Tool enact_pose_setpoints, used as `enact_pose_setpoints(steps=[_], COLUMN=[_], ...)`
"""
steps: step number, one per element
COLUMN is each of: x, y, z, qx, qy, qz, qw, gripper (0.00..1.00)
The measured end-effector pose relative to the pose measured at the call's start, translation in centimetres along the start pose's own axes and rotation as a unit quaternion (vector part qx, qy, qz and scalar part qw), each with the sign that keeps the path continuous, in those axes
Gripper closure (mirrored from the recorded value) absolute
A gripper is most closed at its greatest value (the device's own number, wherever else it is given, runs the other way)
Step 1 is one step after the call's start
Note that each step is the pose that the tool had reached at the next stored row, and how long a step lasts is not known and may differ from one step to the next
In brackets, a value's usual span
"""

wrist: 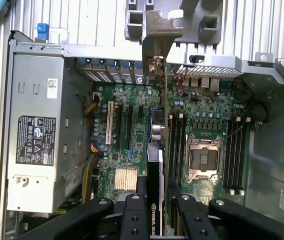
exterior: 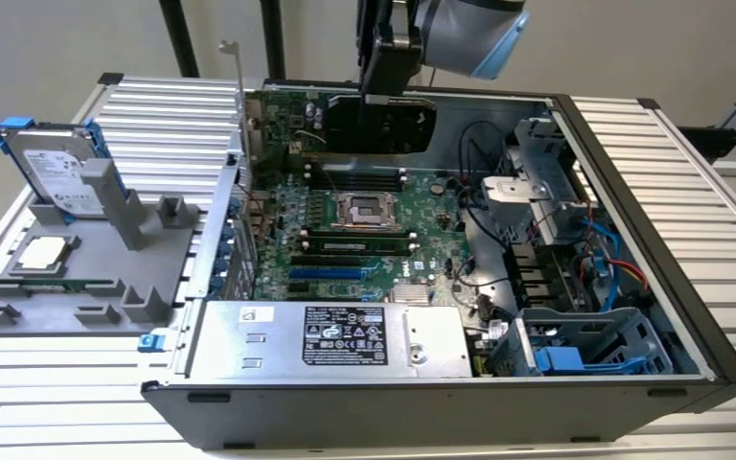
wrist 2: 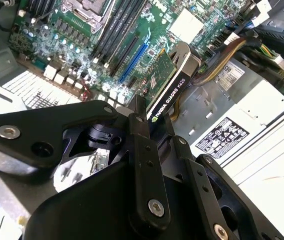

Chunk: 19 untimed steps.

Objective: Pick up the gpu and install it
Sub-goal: 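Insert the gpu into the slot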

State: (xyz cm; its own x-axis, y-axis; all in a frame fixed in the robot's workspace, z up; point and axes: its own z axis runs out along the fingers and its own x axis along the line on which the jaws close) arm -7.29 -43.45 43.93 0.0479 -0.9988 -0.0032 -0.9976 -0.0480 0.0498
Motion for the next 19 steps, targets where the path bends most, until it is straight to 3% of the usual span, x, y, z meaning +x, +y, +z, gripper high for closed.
enact_pose_setpoints(steps=[8,19], x=[0.00,0.00], y=[-0.02,-0.04], z=[0.22,0.68], qx=[0.0014,0.0084], qy=[0.0000,0.0003], qz=[0.000,0.000], qw=[1.0000,1.0000], gripper=[1.00,1.00])
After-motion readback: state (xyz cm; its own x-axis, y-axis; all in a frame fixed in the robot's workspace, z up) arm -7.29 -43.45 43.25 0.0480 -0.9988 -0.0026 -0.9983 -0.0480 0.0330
